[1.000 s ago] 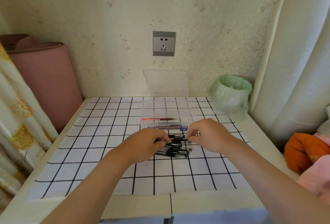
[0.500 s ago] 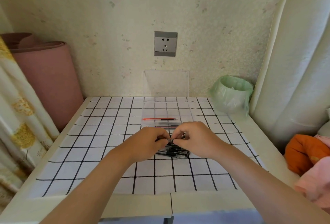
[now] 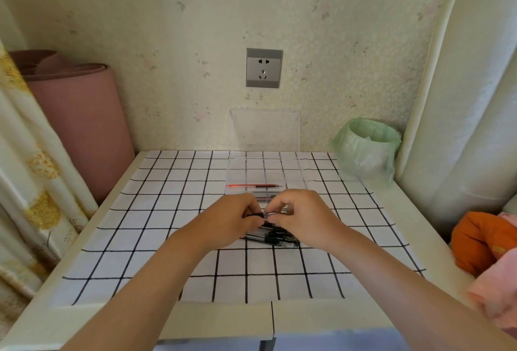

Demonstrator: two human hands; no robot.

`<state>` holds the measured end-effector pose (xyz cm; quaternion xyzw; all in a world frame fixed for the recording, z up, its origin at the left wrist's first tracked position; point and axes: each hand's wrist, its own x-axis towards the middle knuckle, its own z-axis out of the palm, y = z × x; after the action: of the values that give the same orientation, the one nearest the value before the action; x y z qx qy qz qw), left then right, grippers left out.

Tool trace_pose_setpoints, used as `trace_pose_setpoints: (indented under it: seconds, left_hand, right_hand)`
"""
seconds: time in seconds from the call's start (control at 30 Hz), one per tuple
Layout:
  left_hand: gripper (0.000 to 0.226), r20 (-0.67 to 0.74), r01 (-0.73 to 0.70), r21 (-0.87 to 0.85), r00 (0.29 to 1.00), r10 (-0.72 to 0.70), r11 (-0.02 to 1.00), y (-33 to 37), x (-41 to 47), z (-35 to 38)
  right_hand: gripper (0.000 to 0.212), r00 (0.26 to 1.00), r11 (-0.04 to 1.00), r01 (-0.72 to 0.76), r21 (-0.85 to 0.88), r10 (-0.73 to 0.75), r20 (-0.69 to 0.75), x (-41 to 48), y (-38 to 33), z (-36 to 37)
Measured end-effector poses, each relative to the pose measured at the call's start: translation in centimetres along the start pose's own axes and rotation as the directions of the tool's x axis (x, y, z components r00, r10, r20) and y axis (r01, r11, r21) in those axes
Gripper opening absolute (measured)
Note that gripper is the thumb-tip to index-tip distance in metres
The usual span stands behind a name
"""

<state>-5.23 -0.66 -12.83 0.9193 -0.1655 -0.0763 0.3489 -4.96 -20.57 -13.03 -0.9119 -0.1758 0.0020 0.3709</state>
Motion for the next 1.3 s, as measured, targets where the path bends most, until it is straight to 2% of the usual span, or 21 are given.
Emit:
trace_pose_setpoints:
  seconds: [0.1,0.23,0.3,0.4,0.5,0.63,0.87,1.0,1.23,1.3]
  left_hand:
    - [0.004,-0.008,-0.045,0.074,0.999,0.045,0.996,-0.01,-0.30,-0.31]
    - [0.004,0.003,-0.077,0.108,0.997,0.077,0.991,-0.15,-0.50,-0.61]
    - [0.005,0.001,-0.075,0.122,0.997,0.075,0.990,-0.19,-0.48,-0.65]
    - [0.005,-0.005,-0.074,0.136,0.997,0.076,0.988,-0.19,-0.48,-0.73]
    - [0.004,0.001,-0.086,0.118,0.996,0.086,0.989,-0.17,-0.42,-0.70]
    - [0.005,0.000,-0.090,0.099,0.996,0.090,0.991,-0.16,-0.31,-0.59]
    - [0.005,0.005,-0.082,0.099,0.997,0.082,0.992,-0.11,-0.20,-0.45]
    - [0.005,0.012,-0.087,0.099,0.996,0.087,0.991,0.04,-0.29,-0.43]
    - [0.007,0.015,-0.080,0.088,0.997,0.079,0.993,0.37,-0.41,-0.51]
    - [0.009,0.013,-0.084,0.084,0.996,0.083,0.993,0.39,-0.43,-0.53]
  right_hand:
    - [0.006,0.999,1.000,0.003,0.011,-0.004,0.043,0.06,0.04,-0.06]
    - [0.024,0.992,0.999,0.005,-0.048,0.001,0.127,0.03,0.06,-0.20]
    - [0.019,0.990,0.999,0.004,-0.041,0.002,0.143,-0.02,0.06,-0.31]
    - [0.018,0.993,1.000,0.011,-0.024,-0.008,0.121,-0.15,0.03,-0.45]
    - [0.005,0.994,0.999,0.016,-0.027,-0.013,0.112,-0.18,-0.02,-0.56]
    - [0.025,0.985,0.998,0.003,-0.064,0.009,0.171,-0.28,-0.13,-0.49]
    - [0.004,0.993,0.997,0.034,-0.067,-0.026,0.119,-0.32,0.09,-0.83]
    - [0.023,0.987,0.997,0.005,-0.083,0.008,0.161,-0.18,0.31,-0.59]
    - [0.004,0.992,0.995,0.031,-0.096,-0.020,0.121,-0.10,0.33,-0.84]
    - [0.015,0.990,0.995,0.017,-0.094,-0.003,0.144,-0.09,0.27,-0.85]
